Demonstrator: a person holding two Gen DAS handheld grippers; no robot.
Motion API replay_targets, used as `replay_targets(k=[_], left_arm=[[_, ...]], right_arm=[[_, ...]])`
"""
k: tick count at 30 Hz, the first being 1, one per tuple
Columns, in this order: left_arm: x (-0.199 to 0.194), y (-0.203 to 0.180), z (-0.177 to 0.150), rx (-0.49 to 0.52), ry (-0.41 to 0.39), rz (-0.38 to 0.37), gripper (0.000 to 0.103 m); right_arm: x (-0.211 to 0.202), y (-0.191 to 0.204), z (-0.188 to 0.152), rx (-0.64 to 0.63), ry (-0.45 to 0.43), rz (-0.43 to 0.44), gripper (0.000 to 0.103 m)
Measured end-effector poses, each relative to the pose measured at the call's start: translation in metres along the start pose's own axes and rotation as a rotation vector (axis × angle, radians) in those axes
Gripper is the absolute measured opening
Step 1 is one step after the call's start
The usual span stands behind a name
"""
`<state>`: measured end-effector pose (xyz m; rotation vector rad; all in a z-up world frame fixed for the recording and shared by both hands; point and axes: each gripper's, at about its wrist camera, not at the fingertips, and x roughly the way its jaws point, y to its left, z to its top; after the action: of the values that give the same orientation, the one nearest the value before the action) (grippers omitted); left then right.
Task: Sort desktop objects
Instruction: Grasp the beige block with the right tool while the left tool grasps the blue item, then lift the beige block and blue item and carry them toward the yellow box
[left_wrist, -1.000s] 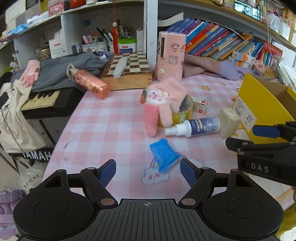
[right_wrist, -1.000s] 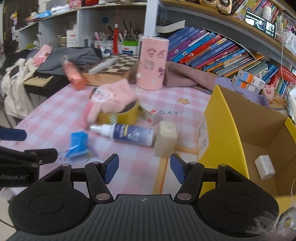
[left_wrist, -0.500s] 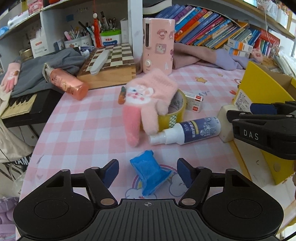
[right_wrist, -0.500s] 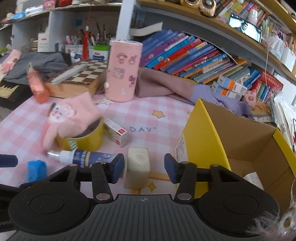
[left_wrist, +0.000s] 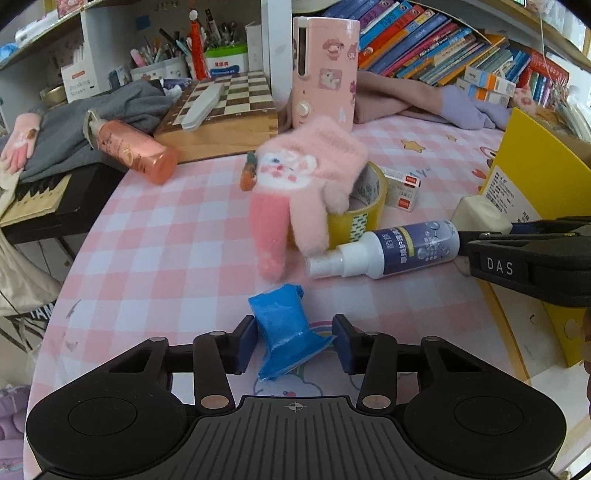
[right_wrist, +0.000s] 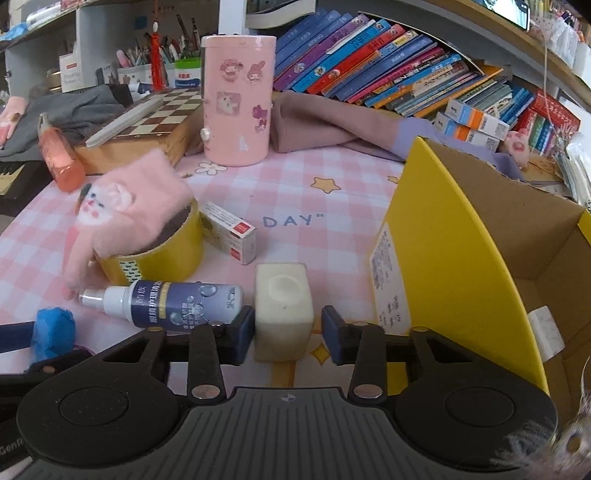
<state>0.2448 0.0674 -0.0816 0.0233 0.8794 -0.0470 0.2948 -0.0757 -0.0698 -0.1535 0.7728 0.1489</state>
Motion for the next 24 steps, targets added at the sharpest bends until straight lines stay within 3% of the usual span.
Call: replay_targets(k=[7,17,24], left_arm=[[-0.014,0.012,-0.003,-0.025,-0.03,-0.036,0.03],[-0.063,0.03,-0.01,-0.097,-0.109,-0.031,0.028],[-0.096,0.03,-0.009,-0.116,-0.171,-0.056,0.028]], right_arm=[[-0.01,0.0,-0.001,-0.004,-0.012,0.03,0.024],[-0.045,-0.003,-0.001,0.017,-0.071,0.079,0.024],[-0.084,-0.005,-0.003,-0.011,-0.163,0.113,0.023]])
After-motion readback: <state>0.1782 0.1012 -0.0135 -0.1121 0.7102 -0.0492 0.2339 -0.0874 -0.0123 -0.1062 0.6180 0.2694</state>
